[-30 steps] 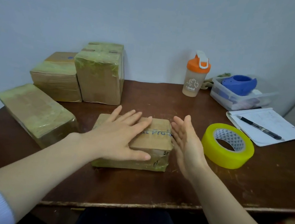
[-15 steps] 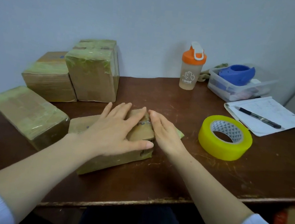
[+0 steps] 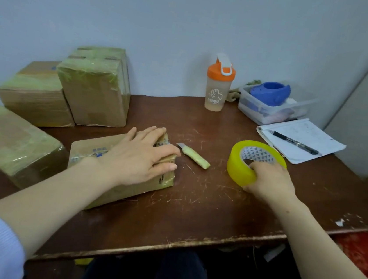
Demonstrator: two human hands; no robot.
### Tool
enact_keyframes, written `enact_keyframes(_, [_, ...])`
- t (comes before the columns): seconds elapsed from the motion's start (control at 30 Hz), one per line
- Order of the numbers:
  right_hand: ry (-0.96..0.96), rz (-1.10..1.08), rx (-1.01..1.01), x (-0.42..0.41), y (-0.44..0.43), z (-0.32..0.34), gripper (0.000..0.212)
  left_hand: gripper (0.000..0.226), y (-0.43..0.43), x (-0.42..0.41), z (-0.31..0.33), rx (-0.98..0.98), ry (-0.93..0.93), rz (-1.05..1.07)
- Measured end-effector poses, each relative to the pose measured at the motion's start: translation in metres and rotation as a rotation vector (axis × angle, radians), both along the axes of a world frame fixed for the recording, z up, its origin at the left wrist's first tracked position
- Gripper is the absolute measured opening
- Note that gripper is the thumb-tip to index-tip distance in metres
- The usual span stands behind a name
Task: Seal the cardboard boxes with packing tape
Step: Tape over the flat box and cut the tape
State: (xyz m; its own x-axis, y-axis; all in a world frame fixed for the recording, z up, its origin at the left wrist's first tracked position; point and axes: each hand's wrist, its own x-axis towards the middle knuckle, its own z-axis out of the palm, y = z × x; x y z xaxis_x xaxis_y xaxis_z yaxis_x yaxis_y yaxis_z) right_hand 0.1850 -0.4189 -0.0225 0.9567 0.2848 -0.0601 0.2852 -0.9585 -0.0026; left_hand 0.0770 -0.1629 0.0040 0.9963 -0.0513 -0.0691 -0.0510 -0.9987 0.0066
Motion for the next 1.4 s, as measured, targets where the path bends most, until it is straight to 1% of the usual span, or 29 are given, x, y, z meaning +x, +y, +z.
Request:
enact_keyframes(0.03, [0.007, 0.003, 0.036, 0.000, -0.003, 0.000, 0.042, 0.062, 0.000, -0.001, 0.001, -0.014, 0.026, -0.001])
enact_keyframes(0.1, [0.059, -0.026, 0.202, -0.003, -0.007, 0.002, 0.051, 0.077, -0.002, -0.003, 0.005, -0.115, 0.054, 0.019])
enact_keyframes(0.13, [0.101, -0.054, 0.355, -0.006, -0.008, 0.006, 0.056, 0.083, -0.004, -0.005, 0.008, -0.217, 0.026, 0.055])
enact_keyframes(0.17, [0.161, -0.065, 0.560, -0.010, -0.009, 0.010, 0.057, 0.084, -0.007, -0.005, 0.011, -0.340, -0.030, 0.095])
enact_keyframes(0.23, [0.356, -0.024, 1.035, -0.023, -0.008, 0.023, 0.049, 0.071, -0.015, -0.006, 0.018, -0.569, -0.172, 0.169])
enact_keyframes(0.27, [0.467, 0.002, 1.218, -0.029, -0.006, 0.029, 0.048, 0.061, -0.021, -0.006, 0.021, -0.663, -0.224, 0.199])
enact_keyframes(0.3, [0.561, 0.023, 1.340, -0.034, -0.004, 0.032, 0.048, 0.053, -0.029, -0.005, 0.024, -0.765, -0.253, 0.226])
enact_keyframes(0.33, [0.633, 0.058, 1.412, -0.040, -0.001, 0.034, 0.046, 0.047, -0.037, -0.005, 0.028, -0.877, -0.262, 0.258])
enact_keyframes(0.4, [0.706, 0.151, 1.457, -0.052, 0.007, 0.035, 0.042, 0.035, -0.050, -0.006, 0.035, -1.130, -0.226, 0.332])
enact_keyframes(0.47, [0.712, 0.216, 1.481, -0.062, 0.018, 0.033, 0.045, 0.025, -0.059, -0.009, 0.040, -1.368, -0.088, 0.375])
enact_keyframes(0.53, [0.705, 0.240, 1.530, -0.068, 0.027, 0.032, 0.045, 0.023, -0.065, -0.014, 0.040, -1.509, 0.039, 0.356])
enact_keyframes(0.57, [0.713, 0.247, 1.558, -0.069, 0.030, 0.032, 0.043, 0.021, -0.067, -0.016, 0.039, -1.562, 0.060, 0.338])
enact_keyframes(0.67, [0.767, 0.283, 1.563, -0.072, 0.034, 0.033, 0.040, 0.015, -0.069, -0.018, 0.040, -1.735, -0.012, 0.371])
enact_keyframes(0.73, [0.763, 0.328, 1.508, -0.076, 0.033, 0.034, 0.047, 0.017, -0.067, -0.019, 0.043, -1.783, -0.047, 0.405])
enact_keyframes(0.77, [0.743, 0.353, 1.475, -0.078, 0.032, 0.035, 0.054, 0.018, -0.064, -0.020, 0.045, -1.795, -0.053, 0.400])
enact_keyframes(0.8, [0.724, 0.367, 1.452, -0.080, 0.032, 0.036, 0.061, 0.019, -0.063, -0.020, 0.047, -1.786, -0.048, 0.387])
enact_keyframes(0.83, [0.709, 0.375, 1.444, -0.081, 0.032, 0.036, 0.063, 0.021, -0.063, -0.022, 0.049, -1.733, -0.043, 0.374])
enact_keyframes(0.87, [0.698, 0.380, 1.449, -0.082, 0.032, 0.036, 0.061, 0.023, -0.062, -0.023, 0.050, -1.588, -0.067, 0.369])
enact_keyframes(0.93, [0.694, 0.394, 1.469, -0.084, 0.031, 0.038, 0.056, 0.029, -0.057, -0.024, 0.048, -1.118, -0.221, 0.345])
enact_keyframes(0.97, [0.701, 0.398, 1.480, -0.084, 0.031, 0.039, 0.054, 0.039, -0.054, -0.025, 0.046, -0.964, -0.307, 0.310])
enact_keyframes(1.0, [0.714, 0.397, 1.493, -0.085, 0.030, 0.040, 0.052, 0.051, -0.052, -0.028, 0.046, -0.929, -0.341, 0.259])
enact_keyframes(1.03, [0.728, 0.396, 1.507, -0.085, 0.030, 0.039, 0.051, 0.059, -0.052, -0.031, 0.045, -0.940, -0.328, 0.186])
enact_keyframes(1.07, [0.736, 0.393, 1.515, -0.086, 0.030, 0.039, 0.050, 0.062, -0.053, -0.034, 0.043, -0.933, -0.306, 0.111])
enact_keyframes(1.13, [0.729, 0.396, 1.511, -0.087, 0.031, 0.039, 0.050, 0.060, -0.054, -0.038, 0.039, -0.896, -0.312, 0.028])
enact_keyframes(1.27, [0.714, 0.397, 1.494, -0.087, 0.033, 0.037, 0.049, 0.041, -0.055, -0.036, 0.035, -1.021, -0.466, 0.036])
enact_keyframes(1.4, [0.708, 0.403, 1.478, -0.089, 0.036, 0.037, 0.051, 0.018, -0.057, -0.035, 0.033, -1.119, -0.568, 0.028])
